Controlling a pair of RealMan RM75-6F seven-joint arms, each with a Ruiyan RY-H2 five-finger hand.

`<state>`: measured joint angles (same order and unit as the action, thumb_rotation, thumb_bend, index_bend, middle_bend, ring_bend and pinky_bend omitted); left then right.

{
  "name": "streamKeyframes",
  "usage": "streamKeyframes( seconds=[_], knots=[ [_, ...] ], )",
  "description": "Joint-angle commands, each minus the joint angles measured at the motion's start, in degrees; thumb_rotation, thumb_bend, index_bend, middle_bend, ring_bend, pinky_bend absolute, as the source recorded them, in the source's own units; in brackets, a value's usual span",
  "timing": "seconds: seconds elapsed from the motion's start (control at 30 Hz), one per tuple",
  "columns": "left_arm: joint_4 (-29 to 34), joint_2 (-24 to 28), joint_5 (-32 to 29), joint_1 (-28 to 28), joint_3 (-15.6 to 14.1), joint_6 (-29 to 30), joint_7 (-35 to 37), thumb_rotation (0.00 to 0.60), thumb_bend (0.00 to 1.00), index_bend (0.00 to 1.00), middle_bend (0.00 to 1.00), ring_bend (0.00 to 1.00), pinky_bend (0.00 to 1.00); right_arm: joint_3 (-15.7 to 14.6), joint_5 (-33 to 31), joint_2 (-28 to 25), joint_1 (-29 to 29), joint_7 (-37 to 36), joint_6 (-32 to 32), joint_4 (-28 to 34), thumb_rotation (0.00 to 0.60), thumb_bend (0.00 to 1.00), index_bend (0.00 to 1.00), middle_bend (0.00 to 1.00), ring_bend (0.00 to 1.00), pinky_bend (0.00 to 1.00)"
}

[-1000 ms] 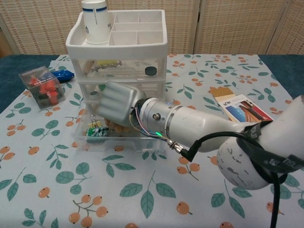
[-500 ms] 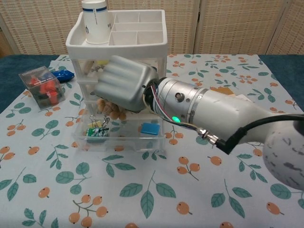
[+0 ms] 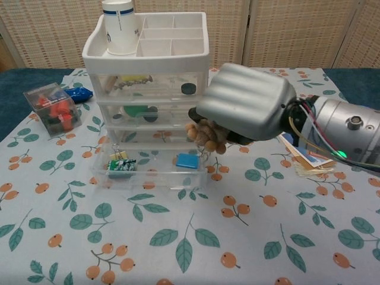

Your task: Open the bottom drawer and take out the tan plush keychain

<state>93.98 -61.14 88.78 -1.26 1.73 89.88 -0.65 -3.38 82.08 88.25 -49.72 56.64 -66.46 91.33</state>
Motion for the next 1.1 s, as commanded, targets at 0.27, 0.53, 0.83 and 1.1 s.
streamKeyframes(
  seconds=[0.27,0.53,0.83,1.1],
  knots=[
    [1.92,0.00,0.73,-0.21,-0.33,-0.04,-2.20,0.600,0.21,0.16,0.08,0.09,0.09,-1.58,-0.64,0.65,4.03,-2.75,2.63,-6.21,0.600,0.56,0.40,0.90,0.99,1.00],
    [2.29,0.06,0.27,-0.20,-0.35,-0.30,-2.75,0.600,0.21,0.16,0.08,0.09,0.09,0.04,-3.05,1.11,5.38,-2.14,4.44,-6.73,0.600,0.55,0.00,0.89,0.98,1.00],
    [1.96,-0.41,0.36,-1.16,0.02,-1.26,-2.60,0.600,0.21,0.16,0.08,0.09,0.09,0.51,-1.80,-5.94,10.98,-3.92,-3.25,0.16,0.600,0.54,0.00,0.83,0.91,1.00],
    [1.86,-1.07,0.72,-2.22,0.40,-2.00,-2.92,0.600,0.21,0.16,0.08,0.09,0.09,-0.64,-3.12,-14.66,19.85,-8.96,-12.41,7.53,0.600,0.54,0.00,0.62,0.64,0.74]
  ],
)
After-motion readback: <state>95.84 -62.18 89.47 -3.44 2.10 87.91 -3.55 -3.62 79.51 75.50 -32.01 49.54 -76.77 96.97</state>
